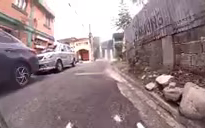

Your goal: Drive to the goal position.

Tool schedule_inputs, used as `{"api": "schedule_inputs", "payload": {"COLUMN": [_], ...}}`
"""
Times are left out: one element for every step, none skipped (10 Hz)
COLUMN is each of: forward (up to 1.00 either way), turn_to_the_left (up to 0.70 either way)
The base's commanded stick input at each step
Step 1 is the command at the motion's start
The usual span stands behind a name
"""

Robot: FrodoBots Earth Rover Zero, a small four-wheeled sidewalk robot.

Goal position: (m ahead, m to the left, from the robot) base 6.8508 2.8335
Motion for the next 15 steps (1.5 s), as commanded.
{"api": "schedule_inputs", "payload": {"forward": [0.21,0.2,0.22,0.22,0.22,0.22,0.22,0.22,0.22,0.22,0.22,0.22,0.22,0.22,0.22], "turn_to_the_left": [0.0,0.0,0.0,0.0,0.0,0.0,0.0,0.0,0.0,0.0,0.0,0.0,0.0,0.0,0.0]}}
